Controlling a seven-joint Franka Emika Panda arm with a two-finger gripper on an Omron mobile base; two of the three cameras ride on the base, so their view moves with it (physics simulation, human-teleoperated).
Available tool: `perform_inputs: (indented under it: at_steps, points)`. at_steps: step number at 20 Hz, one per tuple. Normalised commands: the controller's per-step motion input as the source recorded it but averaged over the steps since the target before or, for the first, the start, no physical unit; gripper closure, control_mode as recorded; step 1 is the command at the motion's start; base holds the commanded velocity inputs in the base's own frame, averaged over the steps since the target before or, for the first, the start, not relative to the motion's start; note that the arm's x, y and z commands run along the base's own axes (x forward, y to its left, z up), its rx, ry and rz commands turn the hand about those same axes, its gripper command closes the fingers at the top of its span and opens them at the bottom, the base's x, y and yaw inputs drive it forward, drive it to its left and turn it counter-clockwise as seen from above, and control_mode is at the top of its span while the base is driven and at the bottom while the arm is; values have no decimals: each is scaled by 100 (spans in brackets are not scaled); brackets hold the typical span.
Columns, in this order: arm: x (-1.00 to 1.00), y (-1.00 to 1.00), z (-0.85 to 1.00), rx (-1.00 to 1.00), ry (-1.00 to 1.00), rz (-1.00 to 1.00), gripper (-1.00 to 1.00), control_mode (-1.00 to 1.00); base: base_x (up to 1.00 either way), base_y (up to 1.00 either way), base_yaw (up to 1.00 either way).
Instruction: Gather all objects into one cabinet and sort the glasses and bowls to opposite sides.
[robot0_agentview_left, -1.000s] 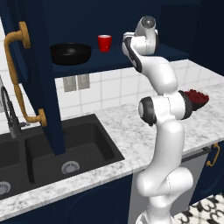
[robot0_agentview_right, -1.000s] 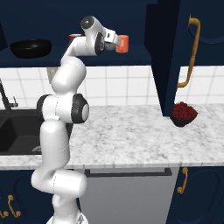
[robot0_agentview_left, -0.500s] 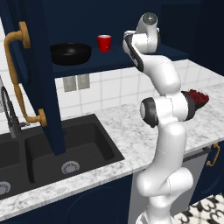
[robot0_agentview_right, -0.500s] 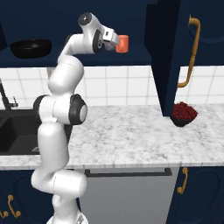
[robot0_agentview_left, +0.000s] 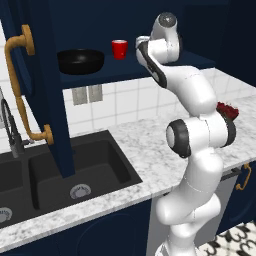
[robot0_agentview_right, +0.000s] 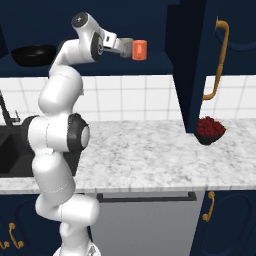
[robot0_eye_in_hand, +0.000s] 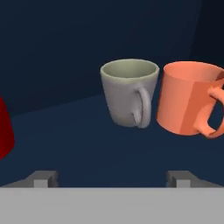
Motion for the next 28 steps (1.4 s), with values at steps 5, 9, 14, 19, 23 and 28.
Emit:
perform_inputs:
  at_steps: [5, 9, 14, 19, 23, 28]
  points:
    - [-8, 71, 0, 0, 0, 0, -100, -100, 0, 0, 0]
    - [2, 47, 0, 2, 0, 3, -100, -100, 0, 0, 0]
    - [9, 27, 0, 3, 0, 9, -100, -100, 0, 0, 0]
    - [23, 7, 2, 1, 0, 12, -100, -100, 0, 0, 0]
    - [39, 0, 0, 0, 0, 15, -100, -100, 0, 0, 0]
    - [36, 8, 0, 0, 0, 12, -100, -100, 0, 0, 0]
